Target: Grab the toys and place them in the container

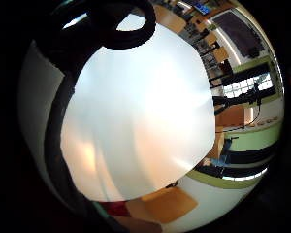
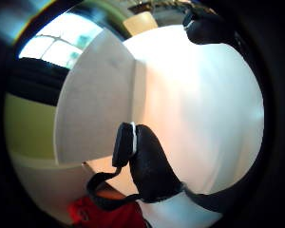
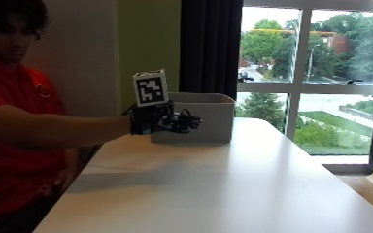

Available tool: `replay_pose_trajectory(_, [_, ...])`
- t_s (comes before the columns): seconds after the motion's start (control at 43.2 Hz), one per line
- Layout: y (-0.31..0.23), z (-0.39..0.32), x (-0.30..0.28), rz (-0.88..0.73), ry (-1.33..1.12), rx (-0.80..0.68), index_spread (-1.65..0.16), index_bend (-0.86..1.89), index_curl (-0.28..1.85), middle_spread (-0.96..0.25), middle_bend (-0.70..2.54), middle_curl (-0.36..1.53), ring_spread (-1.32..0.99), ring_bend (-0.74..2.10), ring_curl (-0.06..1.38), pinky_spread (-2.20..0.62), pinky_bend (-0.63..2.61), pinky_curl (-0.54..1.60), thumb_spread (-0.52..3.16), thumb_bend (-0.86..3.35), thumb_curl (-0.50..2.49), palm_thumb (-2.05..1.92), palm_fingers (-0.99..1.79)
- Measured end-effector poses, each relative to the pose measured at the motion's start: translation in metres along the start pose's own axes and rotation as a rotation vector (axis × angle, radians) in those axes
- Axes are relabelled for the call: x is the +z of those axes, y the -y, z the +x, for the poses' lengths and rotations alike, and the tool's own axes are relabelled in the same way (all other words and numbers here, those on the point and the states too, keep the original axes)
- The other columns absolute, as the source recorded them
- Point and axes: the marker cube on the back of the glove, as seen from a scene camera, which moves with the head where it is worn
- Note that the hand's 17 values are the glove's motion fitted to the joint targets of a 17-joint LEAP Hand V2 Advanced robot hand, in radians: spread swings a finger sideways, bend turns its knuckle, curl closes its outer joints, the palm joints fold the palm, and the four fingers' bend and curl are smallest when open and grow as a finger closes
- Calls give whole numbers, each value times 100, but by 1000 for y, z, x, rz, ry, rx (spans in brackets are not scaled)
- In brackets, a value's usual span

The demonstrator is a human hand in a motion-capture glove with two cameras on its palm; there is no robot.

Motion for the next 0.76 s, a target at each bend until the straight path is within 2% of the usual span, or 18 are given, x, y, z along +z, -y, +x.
replay_pose_trajectory(0.093, [-1,11,3,11,-115,-24,-41,29,55,-15,19,38,-21,41,21,3,64,31,112,-6,22,-8,9])
replay_pose_trajectory(0.278, [3,-1,5,16,-14,65,-41,29,54,-15,18,37,-21,40,21,3,63,31,113,-6,22,-7,10])
replay_pose_trajectory(0.765, [-4,-5,-2,47,100,65,-41,33,52,-14,18,35,-21,37,22,3,60,32,113,-6,22,-7,11])
